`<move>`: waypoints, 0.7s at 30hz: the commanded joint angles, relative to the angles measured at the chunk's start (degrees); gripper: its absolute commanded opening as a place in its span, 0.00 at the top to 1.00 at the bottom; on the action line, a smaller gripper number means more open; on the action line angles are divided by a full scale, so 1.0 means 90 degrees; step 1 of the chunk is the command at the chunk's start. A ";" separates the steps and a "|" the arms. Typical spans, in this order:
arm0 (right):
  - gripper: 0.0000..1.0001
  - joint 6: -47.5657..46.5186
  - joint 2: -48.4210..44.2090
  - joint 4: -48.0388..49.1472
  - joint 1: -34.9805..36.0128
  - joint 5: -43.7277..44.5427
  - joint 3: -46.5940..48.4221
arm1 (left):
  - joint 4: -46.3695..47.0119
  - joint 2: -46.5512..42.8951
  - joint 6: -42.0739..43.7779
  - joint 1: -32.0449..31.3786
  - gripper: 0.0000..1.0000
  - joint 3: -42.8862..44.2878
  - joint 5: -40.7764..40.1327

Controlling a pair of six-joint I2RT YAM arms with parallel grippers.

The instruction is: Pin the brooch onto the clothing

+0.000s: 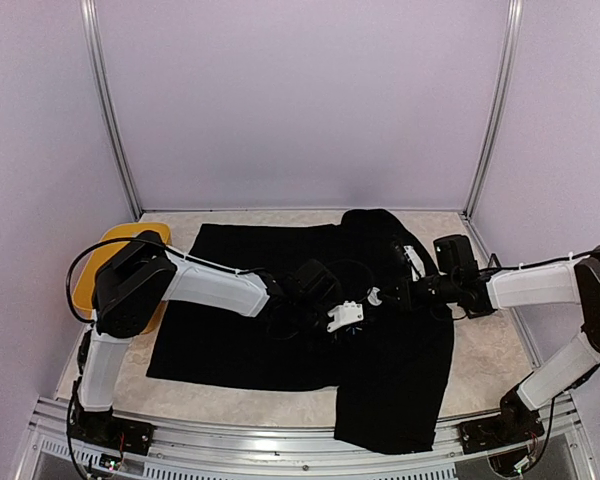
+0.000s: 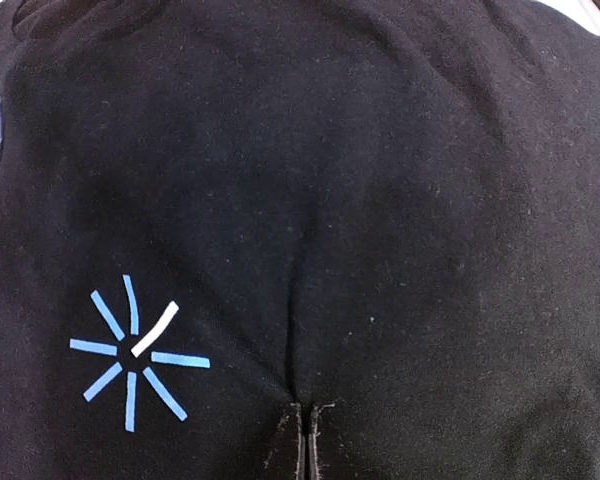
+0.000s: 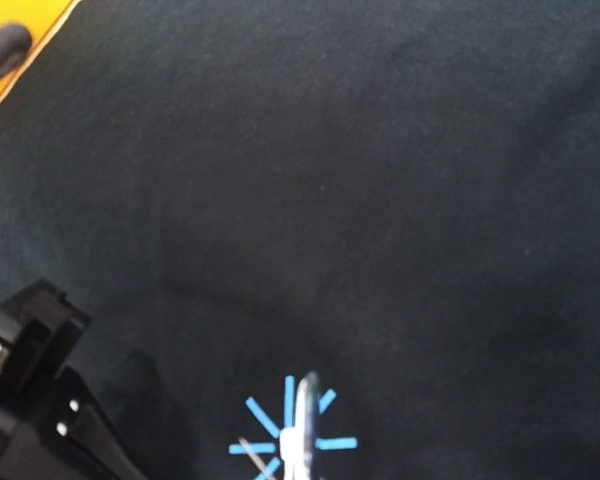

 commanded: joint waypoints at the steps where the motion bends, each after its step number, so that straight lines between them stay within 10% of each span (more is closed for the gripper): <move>1: 1.00 -0.0180 -0.0350 0.0452 0.0096 -0.0057 -0.0350 | 0.0283 -0.0385 0.0002 0.0002 1.00 -0.0565 -0.0141; 10: 1.00 -0.1638 -0.0760 0.4275 0.0964 0.0897 -0.2414 | 0.1138 -0.0748 -0.0569 0.0154 1.00 -0.0936 0.0340; 21: 1.00 -0.3790 0.1441 0.8292 0.1770 0.1234 -0.3243 | 0.2163 -0.0841 -0.1182 0.0115 1.00 -0.1466 0.0514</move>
